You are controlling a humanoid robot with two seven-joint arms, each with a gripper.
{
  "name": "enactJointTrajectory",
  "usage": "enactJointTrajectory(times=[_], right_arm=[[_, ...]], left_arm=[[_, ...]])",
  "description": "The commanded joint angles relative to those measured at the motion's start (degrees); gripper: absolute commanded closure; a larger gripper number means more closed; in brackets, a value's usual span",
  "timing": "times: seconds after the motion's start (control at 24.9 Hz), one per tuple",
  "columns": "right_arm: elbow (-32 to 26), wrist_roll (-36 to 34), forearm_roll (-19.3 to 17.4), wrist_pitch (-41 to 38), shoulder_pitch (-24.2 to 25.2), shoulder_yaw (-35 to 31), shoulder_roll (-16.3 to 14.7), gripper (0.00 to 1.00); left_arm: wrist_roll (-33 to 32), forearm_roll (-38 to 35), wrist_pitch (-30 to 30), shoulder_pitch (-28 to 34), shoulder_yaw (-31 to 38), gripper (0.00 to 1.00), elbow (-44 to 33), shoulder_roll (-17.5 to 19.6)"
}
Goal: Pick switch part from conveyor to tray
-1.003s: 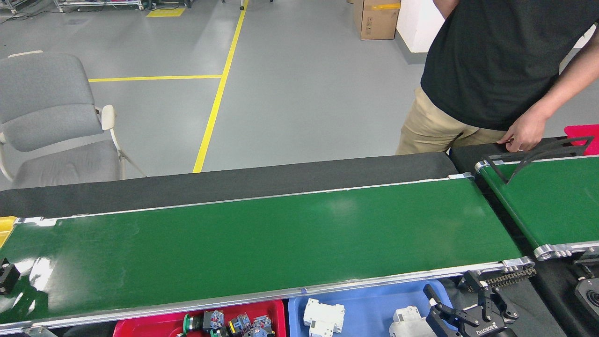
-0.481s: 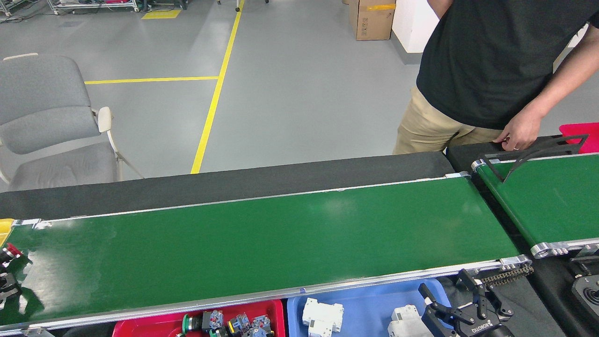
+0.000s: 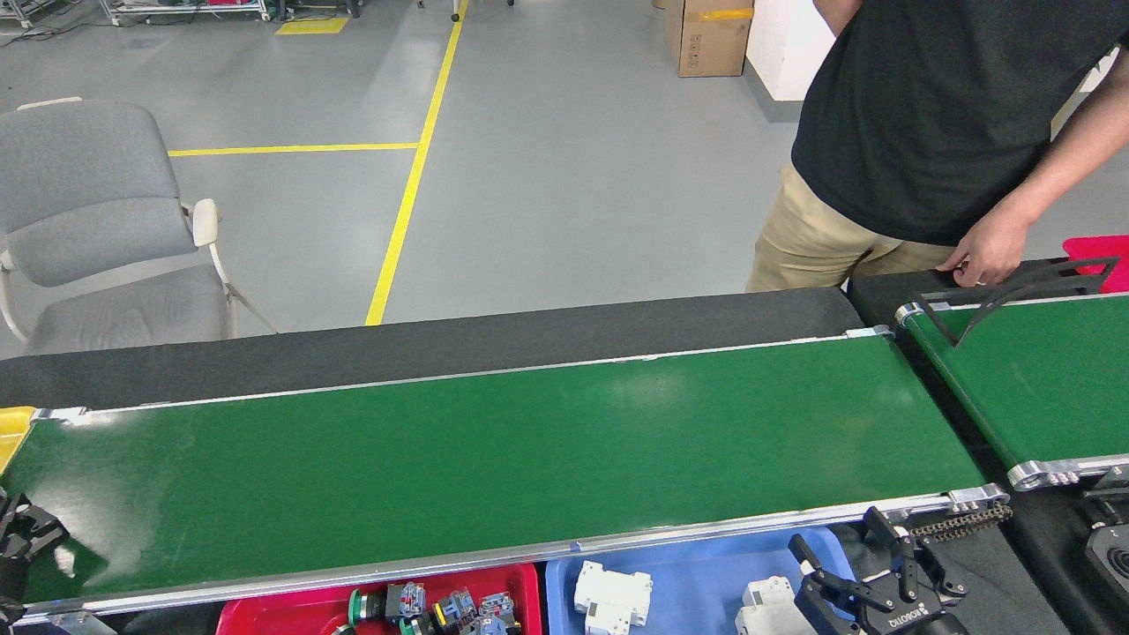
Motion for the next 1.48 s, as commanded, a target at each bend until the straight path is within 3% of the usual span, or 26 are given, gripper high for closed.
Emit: enactJointTrajectory(times=[0.0, 0.12, 0.2, 0.4, 0.64, 1.04, 1.44], right_arm=[[-0.75, -0.08, -0.29, 2.16, -0.34, -2.3, 0.36, 0.0], [-1.19, -0.17, -0.29, 5.24, -0.34, -5.9, 1.24, 0.0], [-2.68, -0.26, -0.29, 6.91, 0.45, -7.93, 1.95, 0.0], [-3.74, -0.52, -0.2, 7.18, 4.66, -11.62, 3.27, 0.0], [-3.74, -0.43, -0.11, 6.65, 6.25, -11.44, 5.2, 0.0], [-3.74, -0.26, -0.11, 2.61, 6.77, -11.27, 5.55, 0.0], [-3.74, -0.17, -0.11, 1.9, 6.69, -11.0, 6.08, 0.0]], left_arm=[[-4.3, 0.22, -2.91, 2.91, -0.04, 0.03, -11.85, -2.2], [-6.51, 0.05, -3.78, 12.76, -2.05, 0.0, -29.35, -7.91], [-6.51, 0.05, -3.7, 17.6, -5.13, 0.0, -36.13, -10.02], [-6.42, -0.48, -1.24, 25.06, -6.72, 0.0, -44.48, -17.58], [-3.78, -0.66, 1.23, 28.41, -3.2, 0.0, -45.89, -18.29], [2.2, -1.62, 1.14, 34.47, 2.43, 0.0, -45.36, -18.02], [4.04, -1.62, 0.43, 36.23, -0.39, 0.0, -45.62, -18.29]])
